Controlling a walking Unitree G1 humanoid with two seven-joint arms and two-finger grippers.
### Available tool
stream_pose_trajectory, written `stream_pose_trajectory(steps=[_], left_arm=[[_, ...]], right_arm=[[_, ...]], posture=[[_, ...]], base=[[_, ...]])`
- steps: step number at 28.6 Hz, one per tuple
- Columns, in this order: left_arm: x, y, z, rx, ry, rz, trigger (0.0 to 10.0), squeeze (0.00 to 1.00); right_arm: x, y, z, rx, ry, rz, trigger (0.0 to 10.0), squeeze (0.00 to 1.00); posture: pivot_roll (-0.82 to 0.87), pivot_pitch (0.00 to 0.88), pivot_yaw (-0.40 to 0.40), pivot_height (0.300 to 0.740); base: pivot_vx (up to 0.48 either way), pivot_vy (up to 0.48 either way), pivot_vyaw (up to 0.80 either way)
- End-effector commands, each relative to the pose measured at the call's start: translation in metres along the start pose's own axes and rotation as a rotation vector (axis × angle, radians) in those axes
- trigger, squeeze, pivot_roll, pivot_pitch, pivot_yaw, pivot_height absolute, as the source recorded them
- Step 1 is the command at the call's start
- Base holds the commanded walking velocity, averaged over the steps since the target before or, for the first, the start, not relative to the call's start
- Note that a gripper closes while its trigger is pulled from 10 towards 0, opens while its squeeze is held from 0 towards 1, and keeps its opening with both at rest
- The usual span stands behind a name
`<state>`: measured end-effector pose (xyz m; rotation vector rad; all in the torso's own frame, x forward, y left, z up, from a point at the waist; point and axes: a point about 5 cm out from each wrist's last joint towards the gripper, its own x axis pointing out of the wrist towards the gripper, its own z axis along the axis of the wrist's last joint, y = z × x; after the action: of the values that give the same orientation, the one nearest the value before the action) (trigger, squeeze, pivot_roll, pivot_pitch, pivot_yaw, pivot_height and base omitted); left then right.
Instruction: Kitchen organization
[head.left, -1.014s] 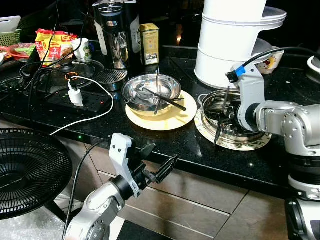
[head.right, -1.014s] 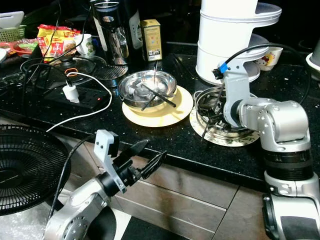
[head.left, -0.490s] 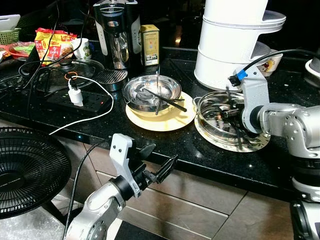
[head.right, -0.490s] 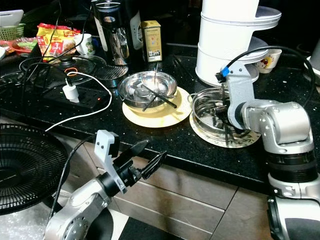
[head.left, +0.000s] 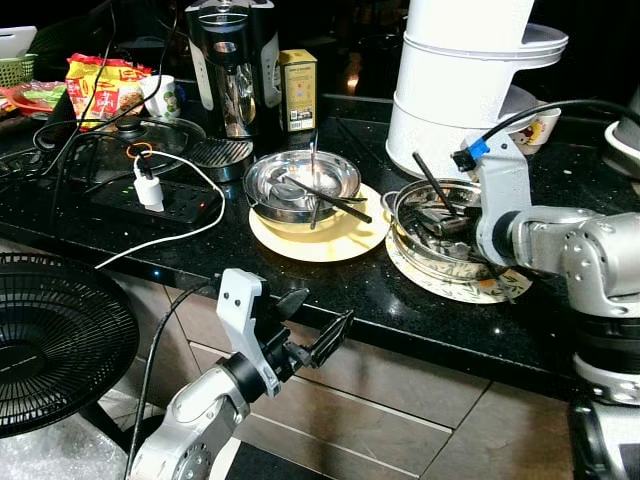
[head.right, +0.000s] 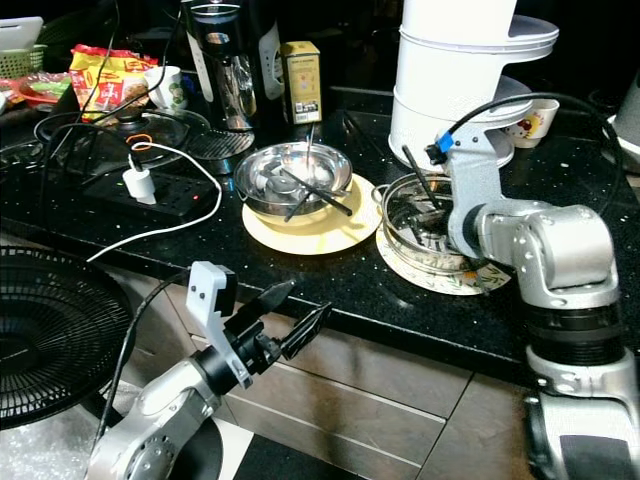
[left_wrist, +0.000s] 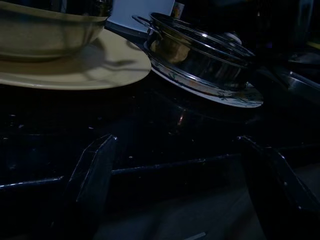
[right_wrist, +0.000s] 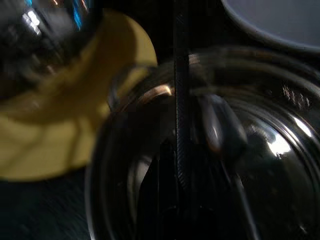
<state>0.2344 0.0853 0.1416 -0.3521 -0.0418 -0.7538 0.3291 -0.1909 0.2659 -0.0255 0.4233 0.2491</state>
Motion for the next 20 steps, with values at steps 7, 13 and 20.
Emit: stream_pose_trajectory(steps=[7, 13, 20], left_arm=[[-0.002, 0.004, -0.01, -0.027, 0.056, 0.027, 10.0, 0.0], [0.003, 0.0, -0.005, -0.022, 0.039, -0.006, 10.0, 0.0], [0.008, -0.024, 0.013, -0.067, -0.007, -0.194, 10.0, 0.0]], right_arm=[[-0.01, -0.01, 0.022, 0.109, -0.196, 0.018, 0.0, 0.0], [-0.023, -0.018, 0.047, 0.254, -0.498, 0.099, 0.0, 0.0], [-0.051, -0.02, 0.06, 0.535, -0.829, 0.41, 10.0, 0.0]], posture=[[-0.05, 0.0, 0.014, 0.74], [-0.05, 0.0, 0.017, 0.74], [-0.05, 0.0, 0.023, 0.74]], base=[[0.0, 0.0, 0.0], [0.0, 0.0, 0.0], [0.0, 0.0, 0.0]])
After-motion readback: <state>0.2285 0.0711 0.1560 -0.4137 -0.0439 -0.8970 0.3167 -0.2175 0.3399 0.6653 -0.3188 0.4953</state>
